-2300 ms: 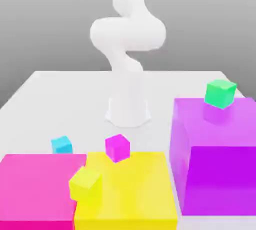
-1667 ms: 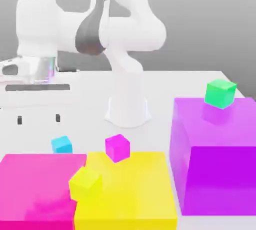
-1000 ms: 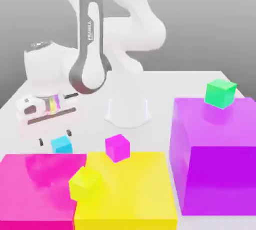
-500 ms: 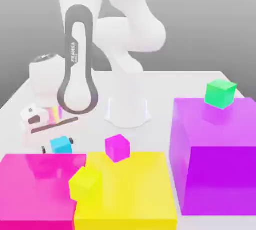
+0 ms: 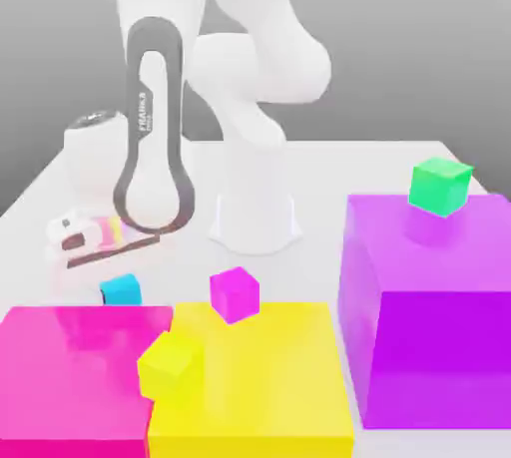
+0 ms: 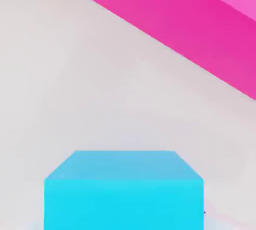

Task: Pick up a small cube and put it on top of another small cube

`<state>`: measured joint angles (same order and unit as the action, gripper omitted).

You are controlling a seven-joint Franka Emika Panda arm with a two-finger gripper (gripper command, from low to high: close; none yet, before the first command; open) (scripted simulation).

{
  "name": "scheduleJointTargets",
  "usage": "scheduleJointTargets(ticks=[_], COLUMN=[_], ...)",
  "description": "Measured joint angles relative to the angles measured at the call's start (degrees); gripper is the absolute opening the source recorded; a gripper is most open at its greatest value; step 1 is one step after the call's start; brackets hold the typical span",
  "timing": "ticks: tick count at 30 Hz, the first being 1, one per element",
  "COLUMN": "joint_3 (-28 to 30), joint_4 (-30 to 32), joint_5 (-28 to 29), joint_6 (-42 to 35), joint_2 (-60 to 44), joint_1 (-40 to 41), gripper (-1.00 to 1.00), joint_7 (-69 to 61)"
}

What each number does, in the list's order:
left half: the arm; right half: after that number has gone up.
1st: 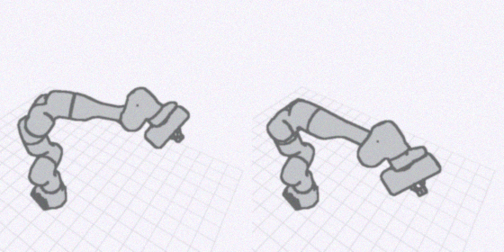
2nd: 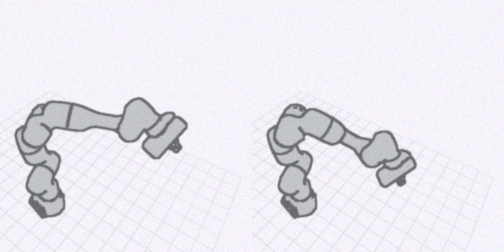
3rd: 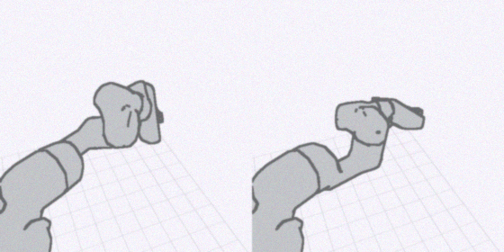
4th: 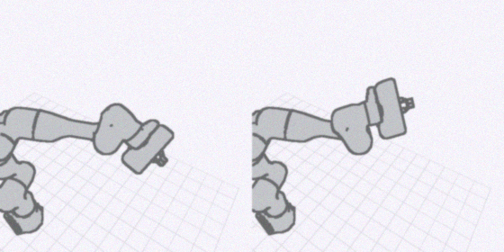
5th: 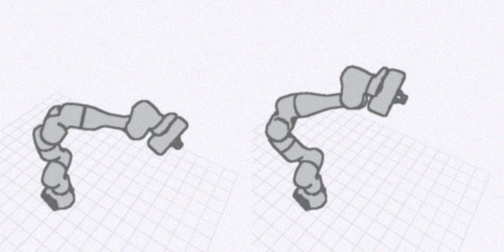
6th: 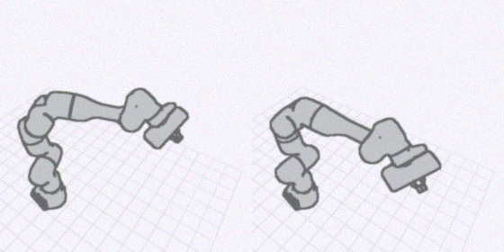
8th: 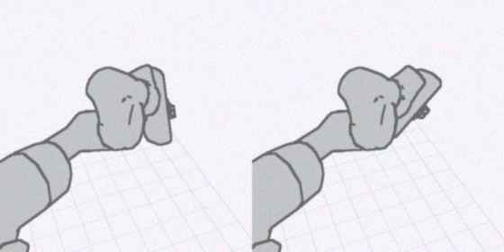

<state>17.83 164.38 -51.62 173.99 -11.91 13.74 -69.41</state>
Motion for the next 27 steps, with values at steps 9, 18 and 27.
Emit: scheduleJointTargets(ticks=[9, 18, 27], joint_3=[12.6, 19.3, 14.8], joint_4=[2.2, 5.1, 7.6], joint_5=[18.9, 46.0, 65.8], joint_6=[-3.3, -5.7, -8.4], joint_2=[5.8, 12.7, 18.7], joint_1=[-7.8, -7.0, 2.0], gripper=[-1.0, -1.0, -1.0], joint_7=[13.9, 33.7, 48.4])
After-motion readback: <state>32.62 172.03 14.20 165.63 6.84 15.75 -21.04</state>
